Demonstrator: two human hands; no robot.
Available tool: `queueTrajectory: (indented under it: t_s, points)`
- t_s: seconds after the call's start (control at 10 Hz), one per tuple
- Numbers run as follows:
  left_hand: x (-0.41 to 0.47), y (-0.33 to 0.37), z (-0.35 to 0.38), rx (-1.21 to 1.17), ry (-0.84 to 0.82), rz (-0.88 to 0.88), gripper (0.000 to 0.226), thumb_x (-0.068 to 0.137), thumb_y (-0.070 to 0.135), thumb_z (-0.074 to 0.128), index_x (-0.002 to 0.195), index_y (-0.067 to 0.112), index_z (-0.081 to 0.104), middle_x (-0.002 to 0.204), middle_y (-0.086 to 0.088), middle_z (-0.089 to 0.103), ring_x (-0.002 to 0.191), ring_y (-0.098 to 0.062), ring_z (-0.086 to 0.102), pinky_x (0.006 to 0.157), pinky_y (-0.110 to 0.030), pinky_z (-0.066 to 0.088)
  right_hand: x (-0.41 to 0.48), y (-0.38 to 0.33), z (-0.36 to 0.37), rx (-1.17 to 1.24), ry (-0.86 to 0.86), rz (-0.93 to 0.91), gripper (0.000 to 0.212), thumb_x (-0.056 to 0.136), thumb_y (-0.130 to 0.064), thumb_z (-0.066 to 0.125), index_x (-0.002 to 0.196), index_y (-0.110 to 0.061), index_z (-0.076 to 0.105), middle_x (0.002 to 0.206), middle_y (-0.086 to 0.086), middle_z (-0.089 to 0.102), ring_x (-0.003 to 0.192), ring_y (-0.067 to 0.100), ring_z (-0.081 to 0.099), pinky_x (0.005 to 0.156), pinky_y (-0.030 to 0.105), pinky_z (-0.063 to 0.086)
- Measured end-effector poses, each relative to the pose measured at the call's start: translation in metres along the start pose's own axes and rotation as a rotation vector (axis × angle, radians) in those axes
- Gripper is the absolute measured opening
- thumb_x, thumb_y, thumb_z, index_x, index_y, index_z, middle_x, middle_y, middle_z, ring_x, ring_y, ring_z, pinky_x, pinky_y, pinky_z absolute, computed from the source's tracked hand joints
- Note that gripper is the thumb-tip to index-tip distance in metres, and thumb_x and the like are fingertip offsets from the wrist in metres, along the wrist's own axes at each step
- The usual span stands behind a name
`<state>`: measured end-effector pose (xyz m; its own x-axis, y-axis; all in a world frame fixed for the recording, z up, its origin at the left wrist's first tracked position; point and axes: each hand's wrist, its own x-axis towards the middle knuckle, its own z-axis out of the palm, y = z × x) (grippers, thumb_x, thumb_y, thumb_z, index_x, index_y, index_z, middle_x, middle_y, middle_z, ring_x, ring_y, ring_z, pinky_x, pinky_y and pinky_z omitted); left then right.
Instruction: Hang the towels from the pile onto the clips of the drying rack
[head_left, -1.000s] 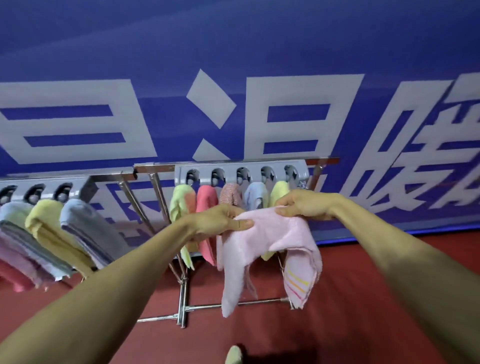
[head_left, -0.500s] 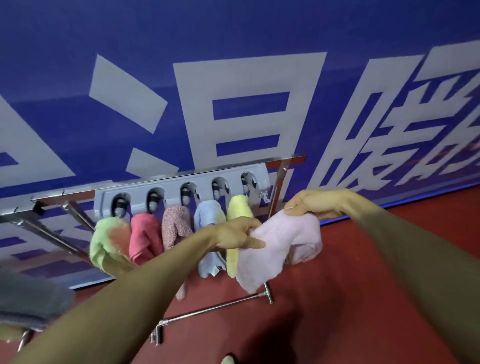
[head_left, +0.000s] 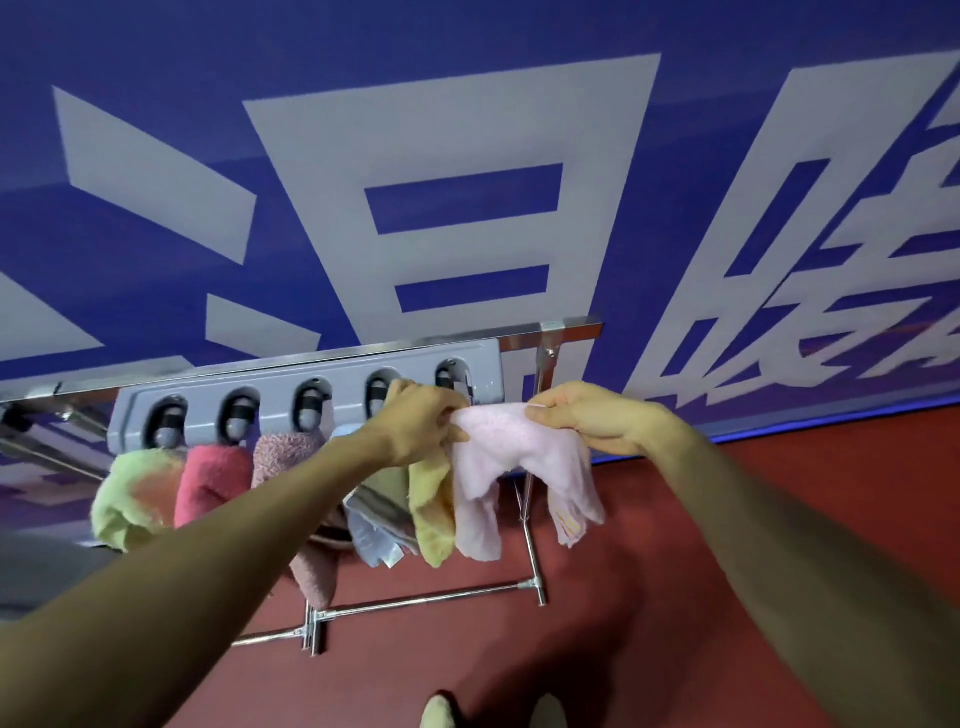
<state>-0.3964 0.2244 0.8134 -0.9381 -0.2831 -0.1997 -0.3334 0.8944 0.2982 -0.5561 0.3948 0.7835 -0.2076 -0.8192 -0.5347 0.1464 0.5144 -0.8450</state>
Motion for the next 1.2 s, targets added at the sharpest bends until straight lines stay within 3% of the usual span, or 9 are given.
queueTrajectory:
  t_s: [0.2, 0.4, 0.5, 0.6, 0.7, 0.9, 1.0, 1.1, 1.2]
  points:
    - [0.007, 0.015, 0.015, 0.34, 0.11, 0.038, 0.023, 0.086, 0.013, 0.051, 0.102, 0.021, 0.067, 0.116, 0.0, 0.055, 0.118, -0.023, 0.041, 0.095, -0.039, 0.02, 0.03, 0.017, 0.0, -0.231, 0.089, 0.114, 0.025, 0.094, -0.023, 0.059, 0.086, 0.0, 0.067, 0.085, 0.007, 0.064, 0.083, 0.014, 0.054, 0.077, 0.028, 0.042]
    - [0.015, 0.009, 0.03, 0.406, 0.22, 0.034, 0.026, 0.091, 0.022, 0.05, 0.107, 0.028, 0.071, 0.131, -0.001, 0.04, 0.12, -0.027, 0.033, 0.095, -0.04, 0.012, 0.047, 0.026, 0.018, -0.381, 0.159, 0.087, 0.041, 0.097, -0.026, 0.053, 0.058, -0.017, 0.045, 0.062, -0.003, 0.04, 0.063, 0.008, 0.036, 0.06, 0.024, 0.029]
    - [0.017, 0.013, 0.03, 0.44, 0.21, -0.007, 0.028, 0.093, 0.027, 0.047, 0.109, 0.029, 0.07, 0.13, 0.001, 0.04, 0.117, -0.027, 0.033, 0.098, -0.041, 0.01, 0.057, 0.029, 0.027, -0.43, 0.227, 0.062, 0.045, 0.096, -0.021, 0.054, 0.052, -0.018, 0.045, 0.058, -0.003, 0.04, 0.062, 0.01, 0.036, 0.061, 0.027, 0.031]
    - [0.014, 0.012, 0.03, 0.531, 0.126, 0.01, 0.029, 0.094, 0.025, 0.046, 0.112, 0.027, 0.068, 0.133, -0.002, 0.04, 0.125, -0.03, 0.028, 0.113, -0.055, -0.007, 0.058, 0.031, 0.032, -0.517, 0.274, 0.079, 0.039, 0.094, -0.02, 0.056, 0.055, -0.016, 0.056, 0.063, 0.001, 0.051, 0.069, 0.013, 0.045, 0.068, 0.03, 0.038]
    - [0.006, 0.01, 0.02, 0.495, 0.071, 0.034, 0.03, 0.094, 0.026, 0.045, 0.115, 0.028, 0.067, 0.142, -0.002, 0.037, 0.134, -0.027, 0.023, 0.106, -0.056, -0.022, 0.046, 0.019, 0.037, -0.606, 0.367, 0.123, 0.023, 0.084, -0.008, 0.054, 0.063, -0.008, 0.063, 0.067, 0.009, 0.058, 0.072, 0.016, 0.052, 0.067, 0.028, 0.043]
    - [-0.009, 0.001, -0.033, -0.11, 0.08, 0.051, 0.029, 0.086, 0.02, 0.056, 0.111, 0.031, 0.067, 0.12, 0.011, 0.061, 0.128, -0.014, 0.044, 0.113, -0.053, -0.015, 0.013, -0.03, 0.044, -0.628, 0.662, 0.03, 0.027, 0.085, -0.002, 0.047, 0.084, -0.008, 0.074, 0.094, 0.006, 0.073, 0.093, 0.023, 0.065, 0.085, 0.035, 0.054]
    - [-0.022, -0.009, -0.072, -0.312, 0.136, 0.066, 0.023, 0.09, 0.016, 0.058, 0.11, 0.022, 0.068, 0.124, 0.005, 0.063, 0.121, -0.014, 0.05, 0.118, -0.044, 0.011, -0.003, -0.068, 0.053, -0.599, 0.72, -0.088, 0.022, 0.09, -0.005, 0.051, 0.08, -0.012, 0.069, 0.086, -0.001, 0.067, 0.083, 0.017, 0.063, 0.074, 0.029, 0.052]
    - [-0.043, -0.016, -0.12, -0.484, 0.168, 0.075, 0.022, 0.091, 0.011, 0.059, 0.111, 0.015, 0.068, 0.12, 0.0, 0.065, 0.115, -0.014, 0.057, 0.106, -0.031, 0.04, -0.02, -0.117, 0.069, -0.594, 0.723, -0.243, 0.02, 0.091, -0.006, 0.056, 0.083, -0.02, 0.068, 0.082, -0.006, 0.066, 0.079, 0.013, 0.063, 0.078, 0.027, 0.053]
    - [-0.065, -0.011, -0.171, -0.561, 0.211, 0.106, 0.024, 0.091, 0.004, 0.057, 0.111, 0.011, 0.068, 0.11, 0.001, 0.067, 0.104, -0.01, 0.061, 0.087, -0.017, 0.048, -0.039, -0.167, 0.087, -0.598, 0.691, -0.422, 0.02, 0.09, -0.006, 0.058, 0.087, -0.023, 0.068, 0.083, -0.004, 0.068, 0.075, 0.013, 0.067, 0.081, 0.033, 0.058]
